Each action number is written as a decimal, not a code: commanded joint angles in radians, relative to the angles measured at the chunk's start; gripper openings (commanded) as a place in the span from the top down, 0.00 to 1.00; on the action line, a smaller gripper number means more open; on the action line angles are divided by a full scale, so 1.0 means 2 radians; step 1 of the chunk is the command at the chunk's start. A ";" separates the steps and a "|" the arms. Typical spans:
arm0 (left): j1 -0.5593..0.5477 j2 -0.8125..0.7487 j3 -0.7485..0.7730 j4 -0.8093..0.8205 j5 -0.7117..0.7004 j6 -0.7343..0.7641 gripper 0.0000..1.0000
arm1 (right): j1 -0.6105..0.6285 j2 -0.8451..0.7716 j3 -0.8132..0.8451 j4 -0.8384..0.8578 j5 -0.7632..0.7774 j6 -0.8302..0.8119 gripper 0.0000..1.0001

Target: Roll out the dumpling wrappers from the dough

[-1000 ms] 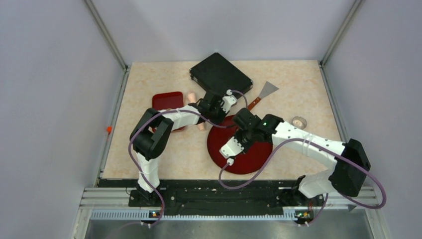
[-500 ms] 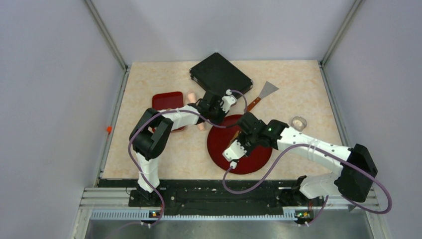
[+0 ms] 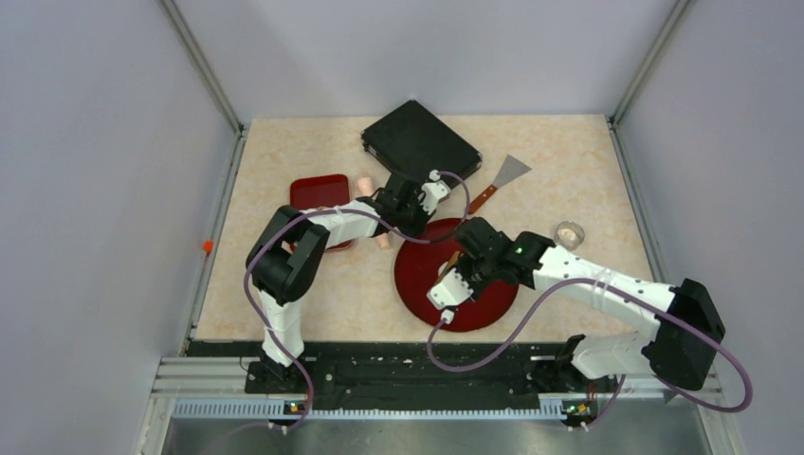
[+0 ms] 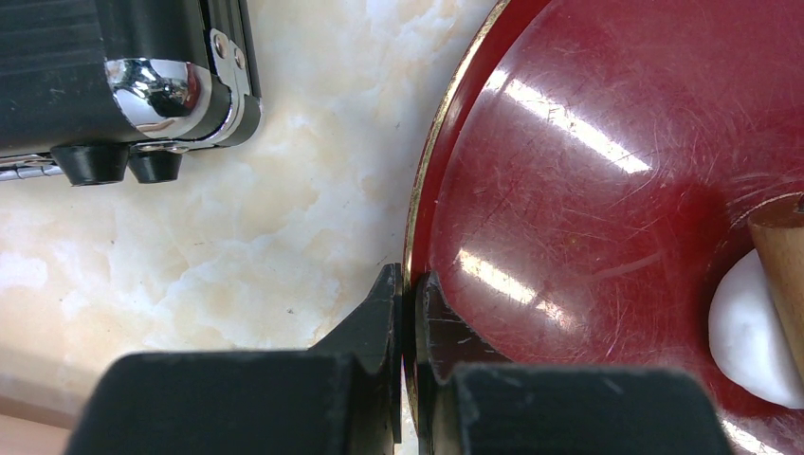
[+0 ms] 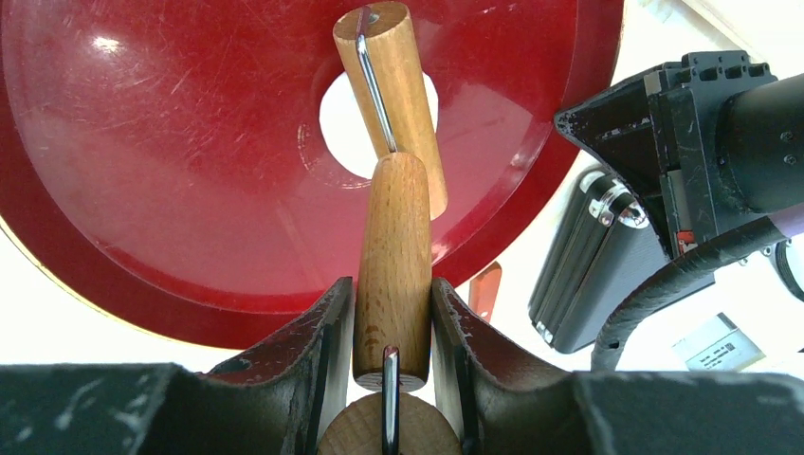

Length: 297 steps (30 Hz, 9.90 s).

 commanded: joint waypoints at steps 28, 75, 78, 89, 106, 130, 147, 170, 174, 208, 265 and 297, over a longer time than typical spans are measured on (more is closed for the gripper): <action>0.010 -0.012 -0.019 -0.026 -0.018 0.023 1.00 | 0.004 -0.006 -0.030 -0.127 -0.025 0.029 1.00; 0.010 -0.013 -0.022 -0.021 -0.018 0.024 1.00 | 0.042 -0.012 -0.038 -0.029 0.026 0.110 1.00; 0.011 -0.013 -0.022 -0.021 -0.018 0.023 1.00 | 0.049 -0.020 -0.053 -0.042 0.030 0.111 1.00; 0.011 -0.012 -0.021 -0.021 -0.019 0.023 1.00 | 0.052 0.000 -0.078 0.042 0.061 0.124 1.00; 0.011 -0.014 -0.024 -0.017 -0.020 0.023 1.00 | 0.065 0.008 -0.088 0.038 0.048 0.133 1.00; 0.011 -0.011 -0.022 -0.018 -0.024 0.021 1.00 | 0.064 -0.073 -0.136 -0.068 -0.015 0.121 1.00; 0.011 -0.012 -0.022 -0.017 -0.025 0.021 1.00 | 0.065 -0.073 -0.133 -0.085 -0.019 0.125 1.00; 0.011 -0.013 -0.025 -0.013 -0.026 0.020 1.00 | 0.063 -0.008 -0.006 0.009 0.060 0.149 1.00; 0.011 -0.014 -0.027 -0.012 -0.026 0.020 1.00 | 0.064 0.019 -0.034 0.011 0.066 0.152 1.00; 0.012 -0.015 -0.027 -0.010 -0.027 0.020 1.00 | 0.070 0.034 -0.096 -0.154 -0.016 0.178 1.00; 0.012 -0.017 -0.030 -0.007 -0.025 0.019 1.00 | 0.089 -0.007 -0.092 -0.052 0.021 0.238 1.00; 0.012 -0.020 -0.032 -0.005 -0.025 0.020 1.00 | 0.089 0.043 -0.114 0.102 0.051 0.221 1.00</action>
